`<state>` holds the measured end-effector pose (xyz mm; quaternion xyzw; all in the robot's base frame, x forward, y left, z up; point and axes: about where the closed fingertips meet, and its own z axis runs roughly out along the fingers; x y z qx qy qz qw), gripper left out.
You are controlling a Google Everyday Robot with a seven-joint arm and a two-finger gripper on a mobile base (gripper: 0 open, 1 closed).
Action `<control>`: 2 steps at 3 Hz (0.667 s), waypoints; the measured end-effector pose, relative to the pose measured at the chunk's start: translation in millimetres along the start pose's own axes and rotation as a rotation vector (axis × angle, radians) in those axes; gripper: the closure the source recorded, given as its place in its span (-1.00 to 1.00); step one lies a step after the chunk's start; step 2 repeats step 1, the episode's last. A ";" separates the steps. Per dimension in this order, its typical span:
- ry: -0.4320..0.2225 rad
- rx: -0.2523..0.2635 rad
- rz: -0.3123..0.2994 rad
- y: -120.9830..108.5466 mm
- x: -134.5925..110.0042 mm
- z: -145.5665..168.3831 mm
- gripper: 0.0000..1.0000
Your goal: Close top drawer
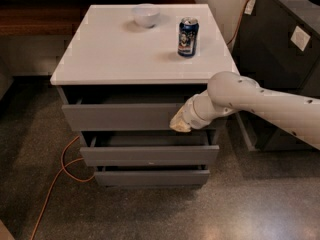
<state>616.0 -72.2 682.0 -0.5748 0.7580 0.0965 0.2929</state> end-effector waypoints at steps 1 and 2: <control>-0.044 -0.064 -0.011 19.7 -7.7 -6.9 1.00; -0.044 -0.064 -0.011 19.7 -7.7 -6.9 1.00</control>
Offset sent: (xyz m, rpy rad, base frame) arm 0.0000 0.0000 0.0000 0.0000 0.0000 0.0000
